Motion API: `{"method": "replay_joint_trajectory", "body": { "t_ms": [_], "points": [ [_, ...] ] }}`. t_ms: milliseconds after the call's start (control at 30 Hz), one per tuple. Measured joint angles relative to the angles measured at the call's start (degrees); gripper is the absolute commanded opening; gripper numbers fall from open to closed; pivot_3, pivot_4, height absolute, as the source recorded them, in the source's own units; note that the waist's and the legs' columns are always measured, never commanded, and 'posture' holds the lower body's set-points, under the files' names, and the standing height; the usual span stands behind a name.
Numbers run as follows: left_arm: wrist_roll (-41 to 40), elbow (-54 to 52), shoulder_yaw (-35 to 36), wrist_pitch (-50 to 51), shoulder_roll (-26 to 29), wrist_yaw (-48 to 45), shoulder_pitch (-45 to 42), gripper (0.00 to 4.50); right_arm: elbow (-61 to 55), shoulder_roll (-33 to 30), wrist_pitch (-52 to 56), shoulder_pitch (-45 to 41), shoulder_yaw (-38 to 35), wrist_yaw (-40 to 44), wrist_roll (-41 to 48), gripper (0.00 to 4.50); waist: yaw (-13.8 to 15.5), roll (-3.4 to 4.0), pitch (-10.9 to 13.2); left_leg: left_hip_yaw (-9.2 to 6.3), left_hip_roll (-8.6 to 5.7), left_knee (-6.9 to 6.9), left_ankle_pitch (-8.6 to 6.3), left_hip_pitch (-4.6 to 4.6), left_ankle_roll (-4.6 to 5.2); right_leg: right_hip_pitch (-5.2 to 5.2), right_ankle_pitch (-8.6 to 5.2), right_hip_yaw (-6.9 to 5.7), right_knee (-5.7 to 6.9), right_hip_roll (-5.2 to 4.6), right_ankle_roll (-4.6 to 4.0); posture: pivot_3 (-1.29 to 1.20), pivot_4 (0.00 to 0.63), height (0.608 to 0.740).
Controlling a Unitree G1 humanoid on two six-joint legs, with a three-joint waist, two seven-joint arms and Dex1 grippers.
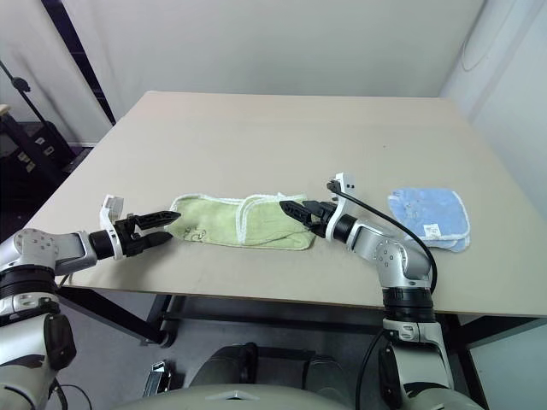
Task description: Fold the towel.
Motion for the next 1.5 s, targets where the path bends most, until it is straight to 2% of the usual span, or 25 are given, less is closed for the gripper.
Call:
{"method": "replay_joint_trajectory", "body": {
  "t_ms": [67, 167, 400, 500, 533, 800, 933, 1033, 1200, 1367, 1500],
  "points": [
    [0.0, 0.9, 0.5, -0.6, -0.6, 0.7, -0.6, 4.50, 0.0, 0.0, -0.2, 0.1, 0.0, -0.6, -0.6, 4.46, 0.1, 0.00, 0.0, 0.00, 0.00, 0.00, 0.00, 0.00, 0.00, 0.00, 0.00, 0.00, -0.01, 0.00, 0.00, 0.00, 0.000, 0.709],
    [0.4, 3.3, 1.8, -2.8, -1.7, 2.6, -1.9, 3.88, 0.0, 0.1, -0.5, 0.1, 0.0, -1.5, -1.1, 4.50, -0.1, 0.00, 0.0, -0.01, 0.00, 0.00, 0.00, 0.00, 0.00, -0.01, 0.00, -0.02, -0.01, 0.01, 0.01, 0.00, 0.000, 0.709],
    [0.7, 3.8, 2.5, -3.9, -3.1, 4.9, -2.1, 1.40, 0.0, 0.1, -1.5, 0.8, -0.1, -1.9, -1.9, 4.50, -0.4, 0.00, 0.0, -0.01, 0.00, 0.02, 0.02, -0.01, 0.00, -0.07, -0.04, 0.00, -0.03, 0.04, 0.11, 0.00, 0.000, 0.709],
    [-0.3, 1.8, 2.9, -3.1, -4.1, 5.1, -2.1, 0.19, -0.3, 0.1, -1.9, 1.2, 0.0, -1.7, -2.1, 4.50, -0.4, -0.01, 0.0, 0.00, 0.00, 0.06, 0.04, -0.02, -0.01, -0.07, -0.09, 0.04, -0.05, 0.05, 0.18, 0.00, 0.000, 0.709],
    [-0.6, 1.1, 2.9, -3.0, -4.2, 5.1, -2.1, 0.02, -0.3, 0.1, -1.9, 1.3, 0.0, -1.5, -2.1, 4.50, -0.5, -0.01, 0.0, 0.01, 0.00, 0.06, 0.04, -0.02, -0.01, -0.07, -0.09, 0.05, -0.05, 0.06, 0.19, 0.00, 0.000, 0.709],
    [-4.1, -2.5, 3.7, -2.2, -3.0, 0.2, -3.5, 0.02, -6.6, -1.7, -2.0, 4.5, -0.8, 1.5, 0.3, 4.50, -0.5, -0.03, 0.0, 0.03, 0.01, 0.07, 0.04, -0.02, -0.02, -0.08, -0.13, 0.07, -0.07, 0.08, 0.23, 0.00, 0.000, 0.709],
    [-4.0, -6.4, -2.3, -3.4, -1.5, -7.1, -4.4, 0.02, -11.4, -4.0, -1.5, 7.1, -4.7, 2.7, 4.3, 4.50, -0.1, -0.03, 0.0, 0.10, 0.00, 0.07, 0.04, -0.06, -0.02, -0.06, -0.13, 0.08, -0.14, 0.01, 0.21, 0.00, 0.000, 0.709],
    [-4.0, -10.1, -9.7, -3.4, -2.3, -13.3, -5.9, 0.02, -13.9, -6.0, -1.3, 8.3, -8.0, 2.5, 6.0, 4.50, -0.1, -0.03, 0.0, 0.11, 0.00, 0.07, 0.03, -0.09, -0.02, 0.00, -0.12, 0.07, -0.31, 0.00, 0.20, 0.00, 0.000, 0.709],
    [-1.5, -11.0, -19.3, -6.1, -9.3, -16.0, -11.6, 0.02, -13.8, -6.2, -1.5, 9.3, -10.0, -0.7, 5.8, 4.50, -0.2, -0.04, 0.0, 0.11, 0.01, 0.06, 0.04, -0.12, -0.01, 0.05, -0.11, 0.06, -0.49, 0.01, 0.20, 0.00, 0.000, 0.709],
    [4.9, -1.4, -25.2, -13.3, -17.5, -15.5, -18.5, 0.02, -13.9, -5.5, -2.6, 10.1, -10.9, -4.2, 5.7, 4.50, -0.3, -0.06, 0.0, 0.14, 0.01, 0.08, 0.16, -0.13, 0.16, 0.32, -0.14, 0.07, -0.59, 0.09, 0.33, 0.00, 0.000, 0.709],
    [9.0, 5.3, -27.9, -18.8, -23.7, -15.9, -19.9, 0.02, -15.1, -5.4, -3.4, 12.4, -11.3, -6.1, 5.7, 4.50, -0.1, -0.11, 0.1, 0.14, 0.01, 0.08, 0.15, -0.13, 0.19, 0.36, -0.11, 0.04, -0.60, 0.11, 0.56, 0.00, 0.000, 0.709]
  ]
}}
